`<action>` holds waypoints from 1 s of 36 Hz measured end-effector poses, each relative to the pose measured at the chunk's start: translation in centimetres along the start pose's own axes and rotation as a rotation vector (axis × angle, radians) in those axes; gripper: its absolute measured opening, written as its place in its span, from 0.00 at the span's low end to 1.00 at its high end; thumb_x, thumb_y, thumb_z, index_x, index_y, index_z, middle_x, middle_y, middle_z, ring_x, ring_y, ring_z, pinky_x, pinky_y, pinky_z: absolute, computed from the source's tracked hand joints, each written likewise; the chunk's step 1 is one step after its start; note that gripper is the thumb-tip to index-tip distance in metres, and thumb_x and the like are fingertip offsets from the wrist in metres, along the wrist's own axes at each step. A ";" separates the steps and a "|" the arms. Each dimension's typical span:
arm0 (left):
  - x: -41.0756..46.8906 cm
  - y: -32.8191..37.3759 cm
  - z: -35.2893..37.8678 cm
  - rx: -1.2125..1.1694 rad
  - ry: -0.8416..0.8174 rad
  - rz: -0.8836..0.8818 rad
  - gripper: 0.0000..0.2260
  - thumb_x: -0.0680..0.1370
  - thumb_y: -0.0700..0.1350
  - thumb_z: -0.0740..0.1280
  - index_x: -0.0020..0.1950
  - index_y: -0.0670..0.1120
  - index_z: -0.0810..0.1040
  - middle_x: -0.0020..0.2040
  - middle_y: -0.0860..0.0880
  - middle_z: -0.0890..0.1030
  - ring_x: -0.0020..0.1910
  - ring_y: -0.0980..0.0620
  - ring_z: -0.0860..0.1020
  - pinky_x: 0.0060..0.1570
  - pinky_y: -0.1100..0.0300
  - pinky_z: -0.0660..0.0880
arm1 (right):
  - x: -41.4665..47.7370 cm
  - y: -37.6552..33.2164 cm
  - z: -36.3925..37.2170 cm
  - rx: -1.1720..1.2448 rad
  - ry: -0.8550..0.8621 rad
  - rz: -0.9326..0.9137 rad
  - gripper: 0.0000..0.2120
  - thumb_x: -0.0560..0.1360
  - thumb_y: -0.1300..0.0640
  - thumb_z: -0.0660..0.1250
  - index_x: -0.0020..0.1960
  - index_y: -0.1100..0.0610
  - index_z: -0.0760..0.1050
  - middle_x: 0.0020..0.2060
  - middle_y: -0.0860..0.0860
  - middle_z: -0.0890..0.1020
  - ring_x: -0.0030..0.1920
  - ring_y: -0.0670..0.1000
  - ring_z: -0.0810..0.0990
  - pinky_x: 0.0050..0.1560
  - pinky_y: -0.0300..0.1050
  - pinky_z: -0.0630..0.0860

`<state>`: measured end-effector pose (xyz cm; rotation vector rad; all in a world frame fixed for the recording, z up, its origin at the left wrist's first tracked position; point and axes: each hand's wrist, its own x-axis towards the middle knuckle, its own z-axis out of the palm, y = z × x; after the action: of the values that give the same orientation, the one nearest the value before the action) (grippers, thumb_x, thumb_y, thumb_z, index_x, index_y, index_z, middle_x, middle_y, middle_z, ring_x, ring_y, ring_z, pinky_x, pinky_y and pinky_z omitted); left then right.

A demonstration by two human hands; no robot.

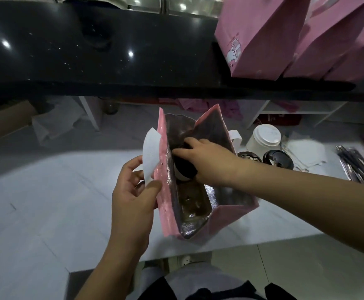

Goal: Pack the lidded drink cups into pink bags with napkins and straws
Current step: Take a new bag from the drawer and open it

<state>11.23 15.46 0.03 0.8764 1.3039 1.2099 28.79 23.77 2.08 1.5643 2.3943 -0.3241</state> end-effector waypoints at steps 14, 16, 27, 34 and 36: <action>-0.4 0.2 -0.1 -0.002 0.010 0.020 0.17 0.79 0.35 0.65 0.62 0.54 0.76 0.45 0.52 0.81 0.44 0.54 0.82 0.42 0.49 0.83 | 1.2 2.0 1.7 0.038 -0.080 0.051 0.37 0.71 0.58 0.72 0.76 0.43 0.62 0.64 0.55 0.68 0.59 0.62 0.73 0.57 0.53 0.75; -0.4 0.2 -0.1 -0.009 0.008 0.021 0.17 0.79 0.36 0.66 0.62 0.54 0.76 0.44 0.53 0.82 0.44 0.54 0.83 0.41 0.51 0.83 | 1.0 2.3 1.8 0.008 -0.099 0.060 0.37 0.70 0.56 0.74 0.75 0.43 0.64 0.63 0.55 0.68 0.58 0.61 0.75 0.54 0.51 0.75; -0.4 0.2 0.5 0.014 -0.011 0.040 0.16 0.79 0.36 0.65 0.61 0.56 0.76 0.44 0.55 0.82 0.45 0.56 0.83 0.40 0.55 0.83 | 0.8 4.0 1.2 0.141 -0.181 0.045 0.38 0.73 0.55 0.73 0.78 0.44 0.60 0.66 0.53 0.68 0.63 0.57 0.74 0.56 0.45 0.73; -0.4 0.4 0.9 0.016 -0.013 0.038 0.17 0.79 0.35 0.65 0.59 0.57 0.76 0.45 0.54 0.82 0.44 0.55 0.83 0.41 0.51 0.84 | 1.3 4.3 0.7 0.171 -0.145 -0.001 0.32 0.72 0.58 0.73 0.74 0.47 0.67 0.64 0.53 0.71 0.62 0.56 0.74 0.59 0.50 0.76; -0.5 0.4 1.0 0.018 -0.013 0.036 0.18 0.79 0.35 0.65 0.59 0.57 0.76 0.47 0.53 0.82 0.46 0.54 0.83 0.42 0.50 0.84 | 1.7 4.3 0.8 0.190 -0.126 -0.002 0.33 0.72 0.58 0.74 0.73 0.47 0.67 0.63 0.52 0.71 0.62 0.55 0.74 0.59 0.49 0.76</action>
<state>12.16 15.24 0.67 0.9227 1.2953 1.2207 32.21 26.66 0.63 1.5683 2.3259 -0.6481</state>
